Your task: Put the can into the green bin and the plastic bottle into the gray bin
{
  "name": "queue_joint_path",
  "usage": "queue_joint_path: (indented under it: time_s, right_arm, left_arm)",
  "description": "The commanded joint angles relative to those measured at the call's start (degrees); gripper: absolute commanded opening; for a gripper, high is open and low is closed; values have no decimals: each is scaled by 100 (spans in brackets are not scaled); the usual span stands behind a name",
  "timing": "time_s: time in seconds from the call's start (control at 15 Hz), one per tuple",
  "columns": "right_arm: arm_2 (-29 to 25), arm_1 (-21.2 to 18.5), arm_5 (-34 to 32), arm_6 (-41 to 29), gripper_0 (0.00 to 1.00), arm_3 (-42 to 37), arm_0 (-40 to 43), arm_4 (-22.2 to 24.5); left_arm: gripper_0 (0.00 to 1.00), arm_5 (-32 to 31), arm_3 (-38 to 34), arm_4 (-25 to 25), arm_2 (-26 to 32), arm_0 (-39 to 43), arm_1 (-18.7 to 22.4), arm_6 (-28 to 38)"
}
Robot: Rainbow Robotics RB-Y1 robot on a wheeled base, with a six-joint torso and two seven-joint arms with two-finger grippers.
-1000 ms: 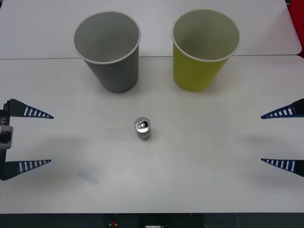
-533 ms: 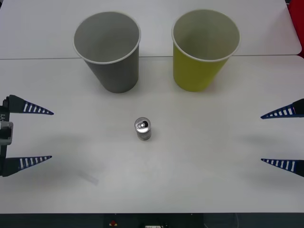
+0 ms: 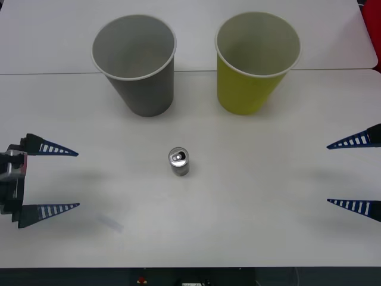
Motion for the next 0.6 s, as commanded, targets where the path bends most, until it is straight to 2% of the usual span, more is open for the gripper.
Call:
queue_joint_path:
  time_s: [0.07, 0.6]
  right_arm:
    - [0, 0, 0, 0, 100, 0, 0, 0]
    - [0, 0, 0, 0, 100, 0, 0, 0]
  left_arm:
    - [100, -9, 426, 321, -585, -389, -44, -106]
    - [100, -185, 1639, 497, -1648, -1602, -519, -704]
